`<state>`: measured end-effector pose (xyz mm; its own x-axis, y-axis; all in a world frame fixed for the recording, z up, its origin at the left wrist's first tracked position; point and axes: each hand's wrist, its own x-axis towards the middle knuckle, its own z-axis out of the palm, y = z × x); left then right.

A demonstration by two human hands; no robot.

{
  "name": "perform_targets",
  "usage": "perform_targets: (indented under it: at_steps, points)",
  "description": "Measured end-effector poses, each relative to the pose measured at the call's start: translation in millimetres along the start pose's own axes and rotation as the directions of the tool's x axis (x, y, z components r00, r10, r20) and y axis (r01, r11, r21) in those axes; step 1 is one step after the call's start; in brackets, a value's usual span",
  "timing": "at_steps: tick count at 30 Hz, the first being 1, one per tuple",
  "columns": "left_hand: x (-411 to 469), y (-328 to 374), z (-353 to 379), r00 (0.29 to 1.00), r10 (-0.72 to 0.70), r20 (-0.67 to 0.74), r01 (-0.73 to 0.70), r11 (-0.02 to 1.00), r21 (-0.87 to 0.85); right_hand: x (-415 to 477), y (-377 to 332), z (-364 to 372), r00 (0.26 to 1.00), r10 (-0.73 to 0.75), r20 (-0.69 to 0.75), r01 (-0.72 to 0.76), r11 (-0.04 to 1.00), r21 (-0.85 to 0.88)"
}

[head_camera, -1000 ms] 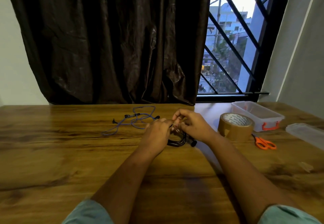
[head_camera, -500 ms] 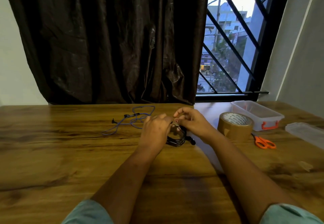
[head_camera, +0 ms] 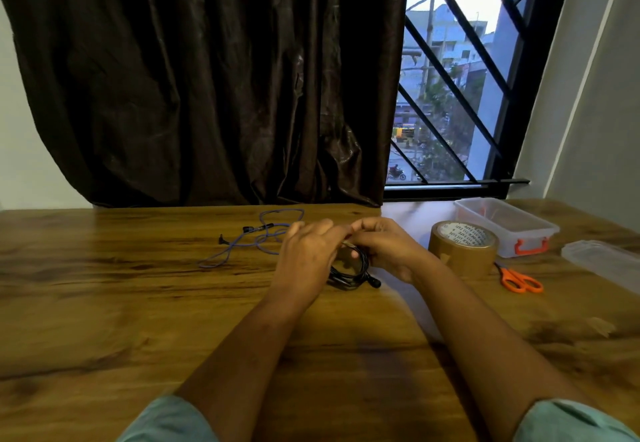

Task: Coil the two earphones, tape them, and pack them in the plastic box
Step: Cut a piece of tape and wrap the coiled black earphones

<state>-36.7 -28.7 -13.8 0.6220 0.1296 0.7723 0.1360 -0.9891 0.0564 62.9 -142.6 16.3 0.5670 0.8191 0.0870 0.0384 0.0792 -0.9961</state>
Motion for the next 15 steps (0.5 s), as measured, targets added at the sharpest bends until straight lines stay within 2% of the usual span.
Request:
perform_targets:
  at_steps: [4, 9, 15]
  points:
    - [0.5, -1.4, 0.6, 0.998, 0.051, -0.027, -0.051, 0.999, -0.005, 2.1, 1.6, -5.9, 0.995, 0.098, 0.02, -0.098, 0.995, -0.013]
    - [0.3, -1.2, 0.4, 0.991, 0.114, -0.07, -0.115, 0.993, -0.014, 0.6, -0.1, -6.2, 0.984, 0.166, 0.058, -0.171, 0.983, 0.074]
    - [-0.1, -0.7, -2.9, 0.998, 0.049, -0.043, -0.05, 0.998, -0.039, -1.2, -2.3, -3.8, 0.98, 0.165, 0.114, -0.178, 0.977, 0.115]
